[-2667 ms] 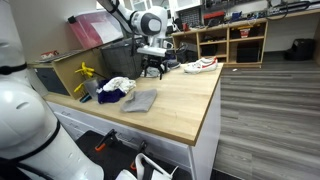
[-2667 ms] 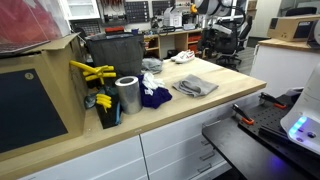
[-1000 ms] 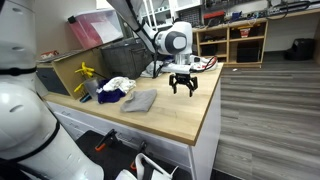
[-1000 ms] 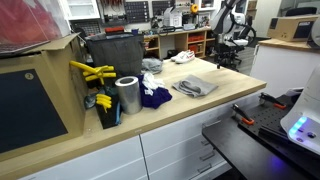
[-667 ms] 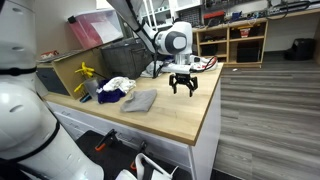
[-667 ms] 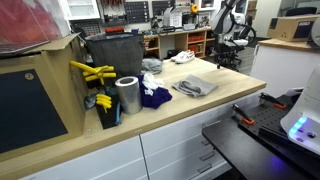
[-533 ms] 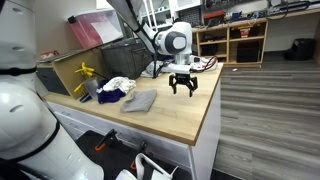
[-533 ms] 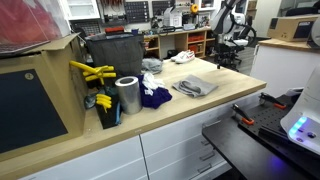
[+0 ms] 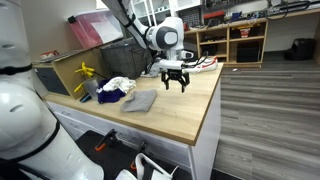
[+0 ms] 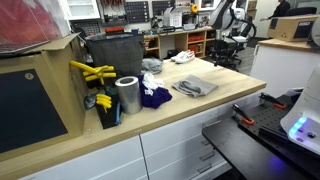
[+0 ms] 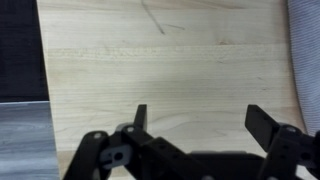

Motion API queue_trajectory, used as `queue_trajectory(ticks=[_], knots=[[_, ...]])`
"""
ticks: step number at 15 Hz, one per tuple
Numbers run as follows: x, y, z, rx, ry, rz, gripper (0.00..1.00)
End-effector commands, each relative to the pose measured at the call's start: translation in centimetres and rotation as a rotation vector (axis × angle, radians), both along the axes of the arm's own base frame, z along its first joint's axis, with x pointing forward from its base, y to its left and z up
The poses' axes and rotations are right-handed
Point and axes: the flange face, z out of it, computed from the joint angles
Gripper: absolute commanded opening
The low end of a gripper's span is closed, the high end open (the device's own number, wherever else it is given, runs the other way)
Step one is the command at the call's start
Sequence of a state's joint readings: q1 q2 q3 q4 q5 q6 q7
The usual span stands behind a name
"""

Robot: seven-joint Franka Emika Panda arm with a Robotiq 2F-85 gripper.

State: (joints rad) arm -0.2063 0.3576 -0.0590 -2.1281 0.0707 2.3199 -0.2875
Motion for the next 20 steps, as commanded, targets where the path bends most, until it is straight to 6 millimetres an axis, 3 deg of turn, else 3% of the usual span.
queue_trajectory(ticks=[1,6,14,20], knots=[[-1.8,1.9,2.4,0.019,-0.019,0.014,1.00],[-3.1,4.5,2.9,0.038,-0.022,0.048,1.00],[-4.9,9.8,1.6,0.165,-0.008,0.018,1.00],[-5.8,12.1,0.2,0.190,0.030,0.027,1.00]])
